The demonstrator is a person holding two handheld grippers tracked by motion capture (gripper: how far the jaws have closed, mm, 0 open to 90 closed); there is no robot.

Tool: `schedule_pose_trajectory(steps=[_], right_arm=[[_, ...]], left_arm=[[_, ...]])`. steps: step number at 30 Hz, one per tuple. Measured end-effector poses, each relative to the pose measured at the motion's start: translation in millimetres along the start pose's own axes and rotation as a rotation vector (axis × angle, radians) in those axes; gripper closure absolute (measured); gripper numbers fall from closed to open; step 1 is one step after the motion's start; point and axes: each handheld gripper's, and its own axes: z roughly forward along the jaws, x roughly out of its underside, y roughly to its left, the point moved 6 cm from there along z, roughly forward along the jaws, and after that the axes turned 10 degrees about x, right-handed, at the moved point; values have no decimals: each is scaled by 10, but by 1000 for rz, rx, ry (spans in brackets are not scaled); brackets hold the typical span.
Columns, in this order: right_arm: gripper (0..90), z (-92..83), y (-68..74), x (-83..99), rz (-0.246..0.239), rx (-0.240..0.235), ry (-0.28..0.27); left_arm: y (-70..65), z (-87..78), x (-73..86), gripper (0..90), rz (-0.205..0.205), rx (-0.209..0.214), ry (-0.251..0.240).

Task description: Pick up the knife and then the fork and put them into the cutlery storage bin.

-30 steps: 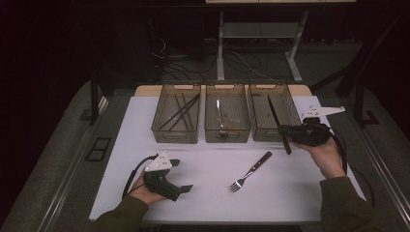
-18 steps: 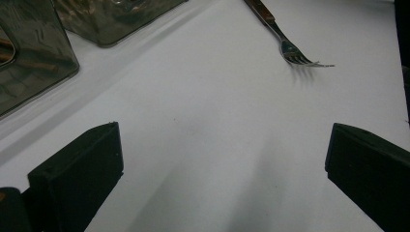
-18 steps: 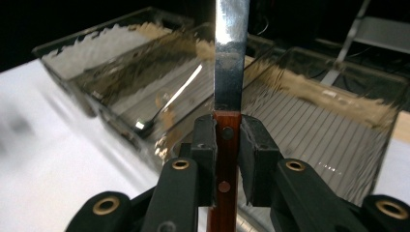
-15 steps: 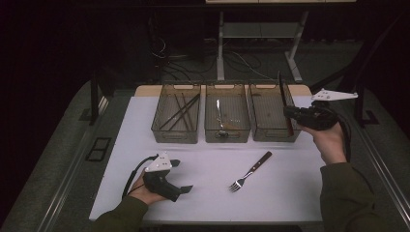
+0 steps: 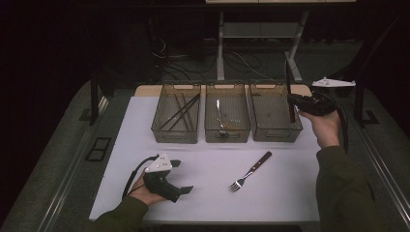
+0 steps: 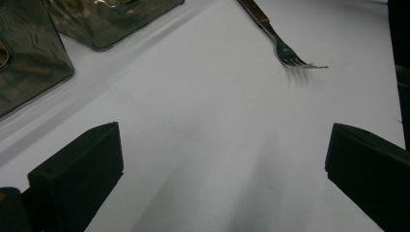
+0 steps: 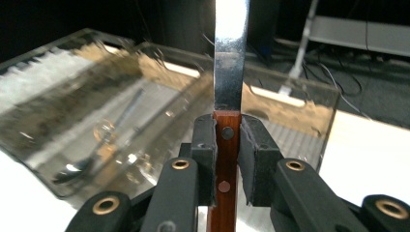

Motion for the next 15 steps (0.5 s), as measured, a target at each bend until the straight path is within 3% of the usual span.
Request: schedule_pose_trajectory(steps=[8, 15], right_arm=[[776, 235, -44, 202, -32, 37, 111], [776, 342, -52, 373, -47, 50, 169]], left_arm=[[-15, -13, -10, 0, 1, 8, -8], [-17, -9, -9, 0, 2, 10, -5]])
